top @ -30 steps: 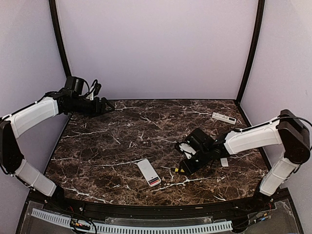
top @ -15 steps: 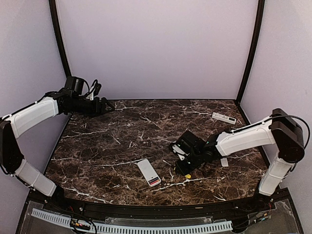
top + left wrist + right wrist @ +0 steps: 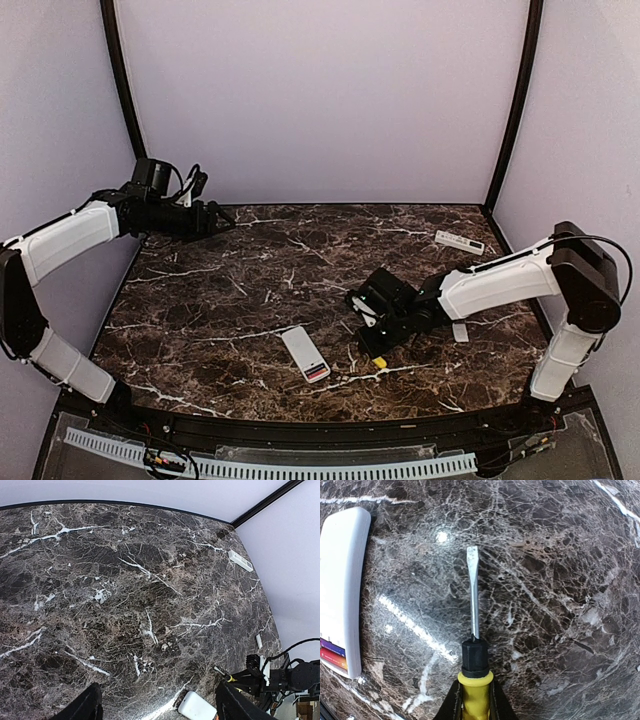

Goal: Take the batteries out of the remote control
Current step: Pick up the screwdriver from the center of the board, then pass from the right arm to the left, then pass from the left arm to the right, then adjust the remote control without the battery cover at the center of the board.

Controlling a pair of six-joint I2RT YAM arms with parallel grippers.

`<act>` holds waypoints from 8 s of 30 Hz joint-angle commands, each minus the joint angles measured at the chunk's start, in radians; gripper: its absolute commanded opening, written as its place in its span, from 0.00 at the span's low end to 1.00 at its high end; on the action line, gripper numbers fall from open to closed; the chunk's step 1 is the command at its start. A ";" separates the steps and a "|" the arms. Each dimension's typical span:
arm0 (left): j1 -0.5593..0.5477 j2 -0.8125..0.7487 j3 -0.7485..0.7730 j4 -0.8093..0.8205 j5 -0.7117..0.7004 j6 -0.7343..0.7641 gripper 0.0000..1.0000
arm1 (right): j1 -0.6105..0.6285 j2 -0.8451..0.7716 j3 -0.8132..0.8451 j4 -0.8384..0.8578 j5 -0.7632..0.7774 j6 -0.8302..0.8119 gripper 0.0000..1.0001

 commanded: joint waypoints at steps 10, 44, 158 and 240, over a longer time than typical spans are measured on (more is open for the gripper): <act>-0.058 -0.085 -0.070 0.132 0.169 0.007 0.77 | 0.010 -0.208 0.003 0.044 0.028 0.011 0.02; -0.329 0.129 -0.054 0.220 0.466 -0.040 0.44 | 0.163 -0.197 0.215 0.041 0.109 -0.135 0.02; -0.111 -0.196 -0.385 1.169 0.662 -0.524 0.00 | 0.021 -0.211 0.164 0.829 -0.376 0.314 0.39; -0.467 0.480 0.236 -0.045 0.082 0.195 0.73 | 0.029 -0.640 -0.088 0.211 0.127 0.263 0.00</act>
